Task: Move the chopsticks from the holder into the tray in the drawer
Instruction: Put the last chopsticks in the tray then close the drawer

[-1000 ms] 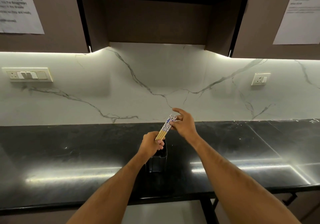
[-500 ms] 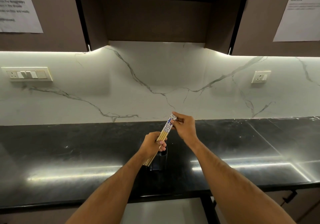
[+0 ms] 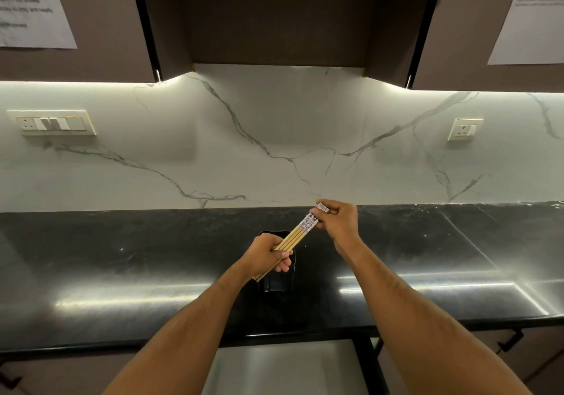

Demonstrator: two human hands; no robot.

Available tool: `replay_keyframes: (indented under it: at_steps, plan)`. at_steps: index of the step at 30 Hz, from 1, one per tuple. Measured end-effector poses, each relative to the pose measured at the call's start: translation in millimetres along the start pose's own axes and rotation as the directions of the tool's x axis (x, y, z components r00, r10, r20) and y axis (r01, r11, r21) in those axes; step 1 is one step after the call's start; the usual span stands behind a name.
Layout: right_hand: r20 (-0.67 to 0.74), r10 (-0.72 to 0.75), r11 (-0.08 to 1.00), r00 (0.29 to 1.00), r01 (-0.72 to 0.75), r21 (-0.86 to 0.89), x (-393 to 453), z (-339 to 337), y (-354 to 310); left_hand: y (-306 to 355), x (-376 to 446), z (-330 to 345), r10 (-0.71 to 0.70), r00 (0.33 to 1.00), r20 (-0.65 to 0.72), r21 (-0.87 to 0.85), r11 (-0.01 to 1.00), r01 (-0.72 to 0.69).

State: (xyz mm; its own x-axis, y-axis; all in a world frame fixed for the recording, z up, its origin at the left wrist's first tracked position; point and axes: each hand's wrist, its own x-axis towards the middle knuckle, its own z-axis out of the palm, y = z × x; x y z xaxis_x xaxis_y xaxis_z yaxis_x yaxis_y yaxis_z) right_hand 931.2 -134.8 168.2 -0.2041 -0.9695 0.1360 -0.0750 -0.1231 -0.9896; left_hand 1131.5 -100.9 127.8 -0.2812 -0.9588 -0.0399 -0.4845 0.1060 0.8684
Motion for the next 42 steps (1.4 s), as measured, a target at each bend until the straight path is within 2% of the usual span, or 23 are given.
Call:
replay_keyframes:
  at_steps: [2, 4, 6, 8, 10, 11, 13, 15, 23, 30, 34, 39, 42]
  plan:
    - [0.0, -0.017, 0.997, 1.0, 0.017, -0.073, -2.3, -3.4, 4.7, -0.6, 0.5, 1.4, -0.02, 1.0, -0.022, 0.042, 0.999, 0.021]
    - [0.024, -0.137, 0.929, 0.99, 0.137, -0.343, -5.5, -5.2, 7.1, -0.2, 2.7, 4.8, -0.057, 0.996, -0.062, 0.112, 0.992, 0.064]
    - [0.155, -0.255, 0.756, 0.955, 0.296, -0.584, -9.9, -6.5, 7.0, -0.9, 4.4, 8.1, -0.078, 0.994, -0.078, 0.215, 0.972, 0.093]
    - [0.408, -0.285, 0.528, 0.867, 0.497, -0.689, -15.4, -6.3, 2.7, -1.6, 5.2, 11.1, -0.056, 0.996, -0.067, 0.359, 0.93, 0.076]
    - [0.626, -0.131, 0.331, 0.768, 0.63, -0.703, -21.8, -3.1, -0.8, 0.0, 4.0, 14.4, 0.006, 0.998, -0.057, 0.544, 0.838, 0.027]
    - [0.675, -0.037, 0.259, 0.737, 0.66, -0.706, -25.7, -1.2, -0.8, 1.7, 2.1, 16.2, 0.033, 0.998, -0.048, 0.633, 0.774, 0.005]
    - [0.7, 0.075, 0.126, 0.71, 0.69, -0.713, -32.4, -0.3, 1.8, 4.7, -3.2, 21.2, 0.068, 0.997, -0.032, 0.741, 0.671, -0.022]
    - [0.706, 0.107, 0.048, 0.7, 0.706, -0.707, -37.8, -1.9, 7.7, 3.7, -9.6, 26.8, 0.083, 0.997, -0.006, 0.78, 0.624, -0.047]
    - [0.723, 0.128, 0.054, 0.679, 0.723, -0.688, -61.4, -2.5, 28.0, -14.4, -32.3, 45.6, 0.11, 0.994, 0.0, 0.827, 0.559, -0.062]
    - [0.735, 0.136, 0.032, 0.664, 0.739, -0.673, -96.3, -6.4, 45.4, -30.0, -57.2, 58.9, 0.07, 0.997, 0.029, 0.815, 0.576, -0.065]
    - [0.727, 0.217, -0.01, 0.651, 0.746, -0.666, -135.5, -7.8, 61.7, -45.2, -91.3, 81.7, -0.01, 0.998, 0.056, 0.829, 0.557, -0.041]
    - [0.707, 0.298, 0.001, 0.641, 0.74, -0.672, -192.6, -12.1, 94.9, -77.5, -153.2, 121.8, 0.036, 0.998, 0.057, 0.895, 0.44, -0.067]
    - [0.704, 0.3, -0.009, 0.643, 0.74, -0.672, -229.8, -23.2, 123.9, -92.7, -181.3, 143.6, 0.049, 0.994, 0.095, 0.886, 0.452, -0.107]
